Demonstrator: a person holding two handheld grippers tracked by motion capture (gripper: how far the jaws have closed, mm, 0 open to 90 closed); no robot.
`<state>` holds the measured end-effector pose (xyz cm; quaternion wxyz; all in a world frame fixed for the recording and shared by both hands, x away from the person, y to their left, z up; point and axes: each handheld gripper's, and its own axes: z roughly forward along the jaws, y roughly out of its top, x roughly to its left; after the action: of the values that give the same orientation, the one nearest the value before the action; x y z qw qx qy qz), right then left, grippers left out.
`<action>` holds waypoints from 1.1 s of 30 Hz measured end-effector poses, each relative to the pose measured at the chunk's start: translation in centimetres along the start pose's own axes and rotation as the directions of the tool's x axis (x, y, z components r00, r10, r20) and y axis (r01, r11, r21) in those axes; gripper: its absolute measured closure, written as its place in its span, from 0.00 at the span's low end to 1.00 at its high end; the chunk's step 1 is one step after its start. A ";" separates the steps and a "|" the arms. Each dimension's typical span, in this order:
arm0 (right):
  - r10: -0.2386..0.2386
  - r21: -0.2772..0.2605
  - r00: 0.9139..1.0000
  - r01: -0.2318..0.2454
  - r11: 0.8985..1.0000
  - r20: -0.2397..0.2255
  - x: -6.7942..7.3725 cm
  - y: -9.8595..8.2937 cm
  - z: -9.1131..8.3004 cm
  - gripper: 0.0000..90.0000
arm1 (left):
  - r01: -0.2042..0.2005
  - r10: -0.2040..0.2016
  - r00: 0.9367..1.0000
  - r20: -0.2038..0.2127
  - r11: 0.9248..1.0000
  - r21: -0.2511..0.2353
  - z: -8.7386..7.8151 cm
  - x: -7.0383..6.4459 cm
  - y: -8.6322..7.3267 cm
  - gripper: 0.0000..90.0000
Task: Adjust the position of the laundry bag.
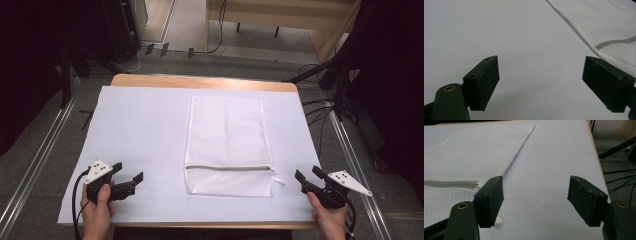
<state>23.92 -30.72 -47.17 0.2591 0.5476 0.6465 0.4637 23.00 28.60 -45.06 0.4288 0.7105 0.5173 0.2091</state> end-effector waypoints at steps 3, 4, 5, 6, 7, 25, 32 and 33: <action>0.002 0.009 1.000 -0.002 1.000 -0.002 -0.2 0.1 0.2 0.32 | -0.013 0.013 1.000 0.001 1.000 0.006 0.6 -1.0 0.3 0.16; 0.010 0.005 1.000 -0.010 1.000 -0.005 -0.3 0.2 0.3 0.33 | -0.015 0.015 1.000 0.005 1.000 0.008 0.9 -1.6 0.4 0.16; 0.010 0.005 1.000 -0.010 1.000 -0.005 -0.3 0.2 0.3 0.33 | -0.017 0.017 1.000 0.022 1.000 0.008 1.2 -2.1 0.6 0.16; 0.034 0.003 0.999 -0.034 0.999 -0.002 -0.5 0.3 0.4 0.33 | -0.011 0.010 0.998 0.056 1.000 0.010 1.5 -2.6 0.8 0.16; 0.034 0.003 0.999 -0.034 0.999 -0.002 -0.5 0.3 0.4 0.33 | -0.003 0.003 0.996 0.092 1.000 0.005 1.9 -3.0 0.9 0.16; -0.038 0.037 0.999 0.039 0.999 -0.027 0.9 1.3 2.4 0.35 | -0.125 0.102 0.986 0.133 0.976 0.178 8.2 -11.5 1.5 0.31; -0.049 0.054 0.999 0.050 0.997 -0.025 1.5 1.1 2.5 0.35 | -0.137 0.121 0.989 0.085 0.967 0.213 8.6 -11.8 1.4 0.77; -0.049 0.056 0.999 0.050 0.997 -0.024 1.6 1.1 2.5 0.35 | -0.137 0.121 0.989 0.085 0.967 0.213 8.6 -11.8 1.4 0.84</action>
<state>26.13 -28.45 -47.07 0.2478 0.5333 0.6755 0.4449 25.74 14.32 -46.89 0.3520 0.7924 0.4741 0.1530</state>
